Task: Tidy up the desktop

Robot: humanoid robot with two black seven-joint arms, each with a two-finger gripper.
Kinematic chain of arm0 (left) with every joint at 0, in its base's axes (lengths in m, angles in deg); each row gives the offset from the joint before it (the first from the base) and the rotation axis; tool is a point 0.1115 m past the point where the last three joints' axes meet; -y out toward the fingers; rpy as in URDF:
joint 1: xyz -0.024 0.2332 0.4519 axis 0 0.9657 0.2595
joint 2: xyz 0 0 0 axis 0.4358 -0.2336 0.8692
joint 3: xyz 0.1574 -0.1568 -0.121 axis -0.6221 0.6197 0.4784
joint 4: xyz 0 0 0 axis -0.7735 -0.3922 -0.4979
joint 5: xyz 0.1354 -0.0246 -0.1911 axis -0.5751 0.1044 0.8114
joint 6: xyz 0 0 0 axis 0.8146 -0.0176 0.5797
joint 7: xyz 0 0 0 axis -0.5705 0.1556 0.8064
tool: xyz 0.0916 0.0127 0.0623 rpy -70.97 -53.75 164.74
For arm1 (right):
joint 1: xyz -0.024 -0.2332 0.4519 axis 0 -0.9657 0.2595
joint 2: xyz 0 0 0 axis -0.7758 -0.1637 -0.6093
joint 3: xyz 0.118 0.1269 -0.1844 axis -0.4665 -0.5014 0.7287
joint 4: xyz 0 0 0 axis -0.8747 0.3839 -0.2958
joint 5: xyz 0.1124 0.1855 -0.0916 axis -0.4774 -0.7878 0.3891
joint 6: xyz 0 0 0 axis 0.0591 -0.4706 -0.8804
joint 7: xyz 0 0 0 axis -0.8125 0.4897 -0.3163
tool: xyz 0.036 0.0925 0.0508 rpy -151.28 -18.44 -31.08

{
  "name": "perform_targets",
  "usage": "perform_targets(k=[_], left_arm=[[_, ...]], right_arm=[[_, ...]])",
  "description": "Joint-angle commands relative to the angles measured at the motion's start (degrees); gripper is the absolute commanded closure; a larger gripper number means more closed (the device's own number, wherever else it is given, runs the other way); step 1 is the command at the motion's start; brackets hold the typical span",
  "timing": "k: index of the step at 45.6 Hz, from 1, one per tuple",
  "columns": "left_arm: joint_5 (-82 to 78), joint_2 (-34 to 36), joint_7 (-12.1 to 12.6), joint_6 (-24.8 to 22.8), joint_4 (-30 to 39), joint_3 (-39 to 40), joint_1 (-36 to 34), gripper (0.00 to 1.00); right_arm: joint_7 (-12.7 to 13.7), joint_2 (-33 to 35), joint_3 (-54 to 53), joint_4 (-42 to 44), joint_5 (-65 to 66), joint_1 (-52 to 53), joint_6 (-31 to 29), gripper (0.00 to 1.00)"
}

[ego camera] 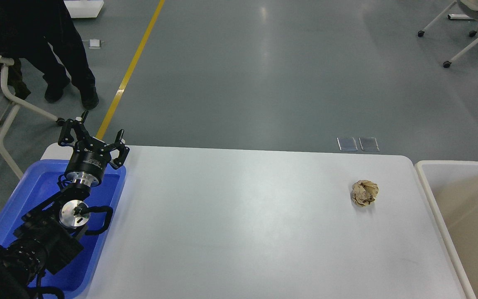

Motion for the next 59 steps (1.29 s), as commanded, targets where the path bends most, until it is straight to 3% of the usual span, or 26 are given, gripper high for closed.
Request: perform_targets(k=[1, 19, 30, 38, 42, 48, 51, 54, 59], left_arm=[[0.0, 0.0, 0.0, 0.0, 0.0, 0.0, 0.0, 0.0], [0.0, 0.0, 0.0, 0.0, 0.0, 0.0, 0.0, 0.0], [0.0, 0.1, 0.0, 0.0, 0.0, 0.0, 0.0, 0.0], [0.0, 0.0, 0.0, 0.0, 0.0, 0.0, 0.0, 0.0], [0.0, 0.1, 0.0, 0.0, 0.0, 0.0, 0.0, 0.0], [0.0, 0.1, 0.0, 0.0, 0.0, 0.0, 0.0, 0.0], [0.0, 0.1, 0.0, 0.0, 0.0, 0.0, 0.0, 0.0], [0.0, 0.0, 0.0, 0.0, 0.0, 0.0, 0.0, 0.0], [0.0, 0.1, 0.0, 0.0, 0.0, 0.0, 0.0, 0.0]], right_arm=[[0.1, 0.8, -0.1, -2.4, -0.1, 10.2, -0.7, 0.0], [-0.9, 11.3, -14.0, -31.2, 0.9, 14.9, -1.0, 0.0], [-6.7, 10.9, -43.7, -45.0, 1.1, 5.5, -1.5, 0.0], [-8.0, 11.4, -49.4, -50.1, 1.1, 1.0, -5.6, 0.0], [-12.5, 11.4, -49.6, -50.1, 1.1, -1.3, -6.7, 0.0], [-23.6, 10.6, -49.2, -50.3, 1.2, -4.5, -8.5, 0.0], [-27.6, 9.8, -48.7, -50.3, 1.2, -6.2, -9.1, 0.0], [-29.4, 8.5, -48.5, -50.3, 1.2, -8.5, -9.6, 0.0], [-29.4, 5.8, -48.5, -50.1, 1.2, -12.7, -10.0, 0.0]])
